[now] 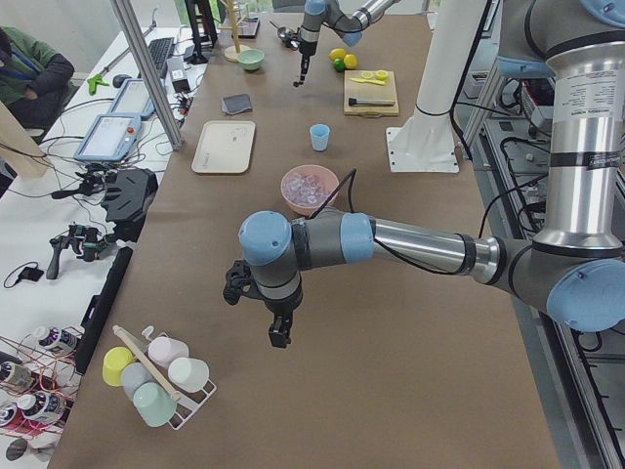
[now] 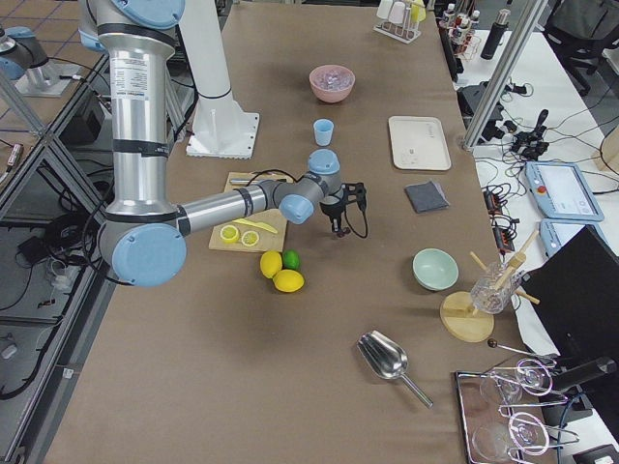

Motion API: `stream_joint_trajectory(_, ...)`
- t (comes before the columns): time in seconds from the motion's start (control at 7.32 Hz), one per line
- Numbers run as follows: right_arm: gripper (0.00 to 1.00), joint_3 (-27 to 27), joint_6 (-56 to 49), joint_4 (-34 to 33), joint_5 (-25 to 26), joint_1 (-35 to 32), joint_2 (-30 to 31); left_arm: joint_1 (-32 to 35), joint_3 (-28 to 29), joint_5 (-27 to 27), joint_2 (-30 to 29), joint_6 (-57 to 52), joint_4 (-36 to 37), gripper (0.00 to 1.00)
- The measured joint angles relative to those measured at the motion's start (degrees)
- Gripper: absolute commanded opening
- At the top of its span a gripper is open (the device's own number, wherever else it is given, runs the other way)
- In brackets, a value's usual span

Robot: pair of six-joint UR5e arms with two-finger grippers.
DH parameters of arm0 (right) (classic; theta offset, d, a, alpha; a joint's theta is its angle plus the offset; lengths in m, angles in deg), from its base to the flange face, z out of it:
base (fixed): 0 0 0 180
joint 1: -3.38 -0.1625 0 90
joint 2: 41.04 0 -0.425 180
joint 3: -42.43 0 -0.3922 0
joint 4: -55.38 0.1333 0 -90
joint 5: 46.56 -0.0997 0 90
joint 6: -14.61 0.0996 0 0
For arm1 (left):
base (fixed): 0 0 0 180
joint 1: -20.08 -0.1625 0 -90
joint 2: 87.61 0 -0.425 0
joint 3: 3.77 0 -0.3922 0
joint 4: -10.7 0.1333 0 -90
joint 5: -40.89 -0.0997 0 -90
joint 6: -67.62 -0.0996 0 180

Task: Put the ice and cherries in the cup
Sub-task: 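Lift the cherries and carry them over the light-blue cup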

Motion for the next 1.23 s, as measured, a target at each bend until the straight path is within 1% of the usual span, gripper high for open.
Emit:
stream_joint_trajectory(0.41, 0.0, 0.75, 2.88, -9.39, 5.37, 7.23, -12.83, 0.01, -0.05, 0.0, 0.09, 0.08, -0.02, 0.99)
stream_joint_trajectory(0.82, 0.0, 0.91, 9.62, -19.5, 10.18, 13.25, -23.55, 0.08, -0.17, 0.0, 0.12, 0.01, -0.08, 0.99)
stream_joint_trajectory(1.09, 0.0, 0.92, 12.58, -21.77, 12.98, 16.74, -26.56, 0.09, -0.2, 0.0, 0.12, 0.06, -0.4, 0.99)
stream_joint_trajectory(1.23, 0.13, 0.89, 13.28, -22.0, 15.24, 18.73, -26.9, 0.09, -0.17, 0.04, 0.12, 0.08, -0.72, 0.99)
